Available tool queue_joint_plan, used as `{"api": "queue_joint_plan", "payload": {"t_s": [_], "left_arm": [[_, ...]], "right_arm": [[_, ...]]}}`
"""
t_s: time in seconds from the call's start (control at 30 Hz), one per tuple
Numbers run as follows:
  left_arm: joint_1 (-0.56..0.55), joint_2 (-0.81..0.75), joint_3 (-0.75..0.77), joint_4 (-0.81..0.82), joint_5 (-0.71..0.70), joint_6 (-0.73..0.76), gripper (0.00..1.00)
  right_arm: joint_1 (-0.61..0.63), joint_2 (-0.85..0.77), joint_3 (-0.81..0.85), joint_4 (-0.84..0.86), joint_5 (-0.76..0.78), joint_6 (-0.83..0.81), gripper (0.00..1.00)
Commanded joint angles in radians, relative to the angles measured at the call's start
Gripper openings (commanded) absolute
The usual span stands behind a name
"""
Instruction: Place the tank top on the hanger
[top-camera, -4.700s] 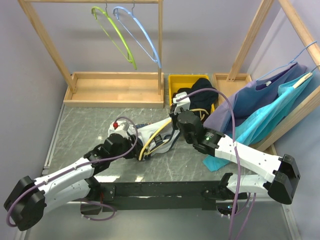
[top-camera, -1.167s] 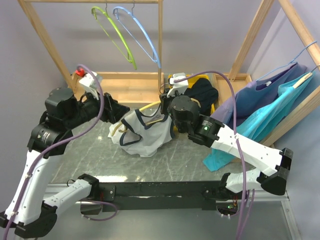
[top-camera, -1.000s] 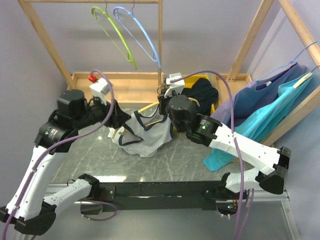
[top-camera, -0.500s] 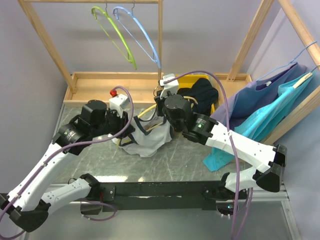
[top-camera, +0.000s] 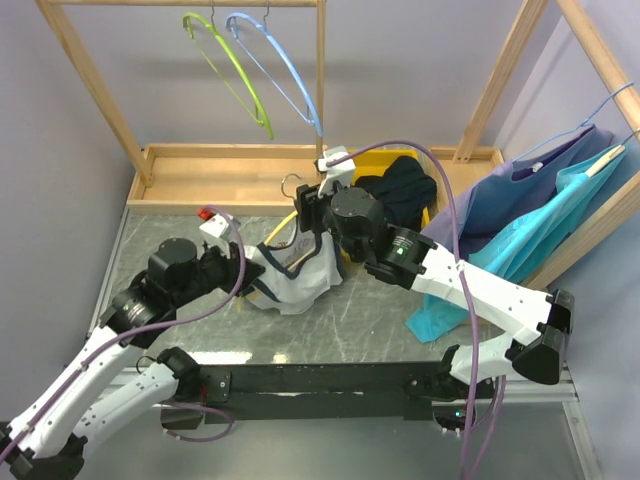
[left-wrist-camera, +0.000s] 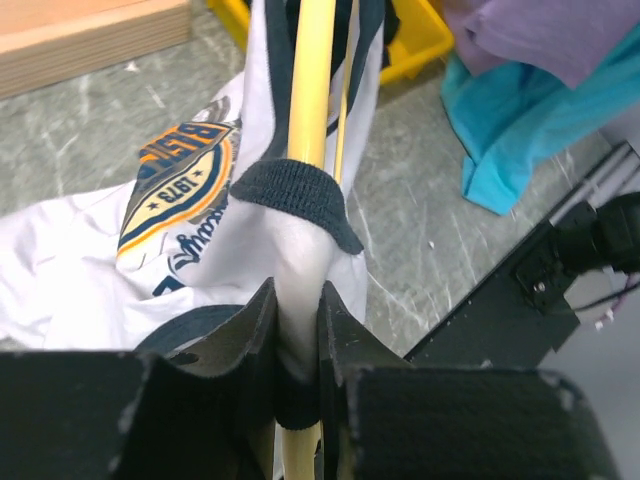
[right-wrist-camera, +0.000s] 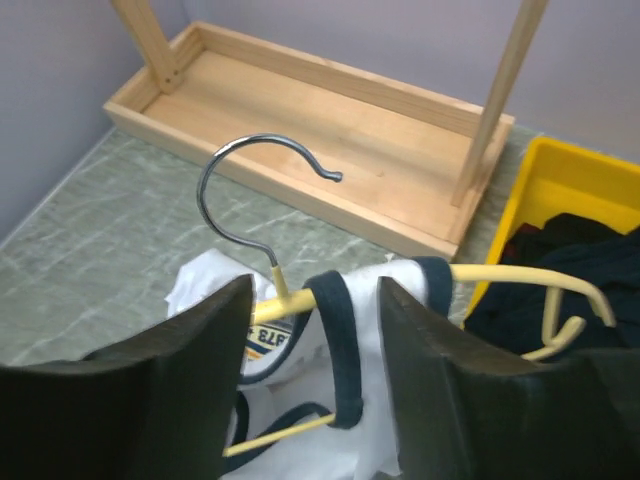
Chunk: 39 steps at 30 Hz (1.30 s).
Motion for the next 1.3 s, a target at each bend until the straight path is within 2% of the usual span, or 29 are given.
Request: {"api": "queue_joint_plan", "payload": {"t_s": [0.0, 0.1, 0.17, 0.27, 0.3, 0.37, 0.4, 0.63, 0.87, 1.27], "left_arm": [[0.006, -0.093, -0.033, 0.131, -0.065, -0.071, 0.01], [0.006, -0.130, -0.052, 0.113, -0.074, -0.085, 0.01], [0.006, -0.155, -0.061, 0.102, -0.079, -0.089, 0.01], [0.006, -0.181, -0.053, 0.070, -0.089, -0.086, 0.01], [0.006, -0.183, -0.052, 0.067, -0.086, -0.086, 0.01], [0.007, -0.189, -0.053, 0.068, -0.077, -0.088, 0.01], [0.006, -0.190, -0.053, 0.068, -0.077, -0.088, 0.01], [0.006, -0.193, -0.021, 0.067, -0.054, -0.082, 0.01], [0.006, -0.210, 0.004, 0.067, -0.043, -0.085, 0.01], [0.006, -0.221, 0.016, 0.085, -0.010, -0.094, 0.01]], "right_arm": [[0.002, -0.052, 0.000, 0.053, -0.035, 0.010, 0.69], [0.000, -0.092, -0.034, 0.064, -0.070, 0.025, 0.73], [-0.015, -0.124, -0.099, 0.088, -0.107, 0.056, 0.70], [-0.124, -0.190, -0.201, 0.133, -0.306, 0.143, 0.59], [-0.167, -0.217, -0.230, 0.171, -0.464, 0.159, 0.55], [-0.240, -0.241, -0.294, 0.221, -0.559, 0.182, 0.56], [-0.254, -0.251, -0.307, 0.243, -0.625, 0.184, 0.59], [-0.349, -0.212, -0.313, 0.271, -0.811, 0.217, 0.64], [-0.363, -0.173, -0.314, 0.265, -0.786, 0.208, 0.69], [-0.392, -0.101, -0.341, 0.350, -0.829, 0.217, 0.68]]}}
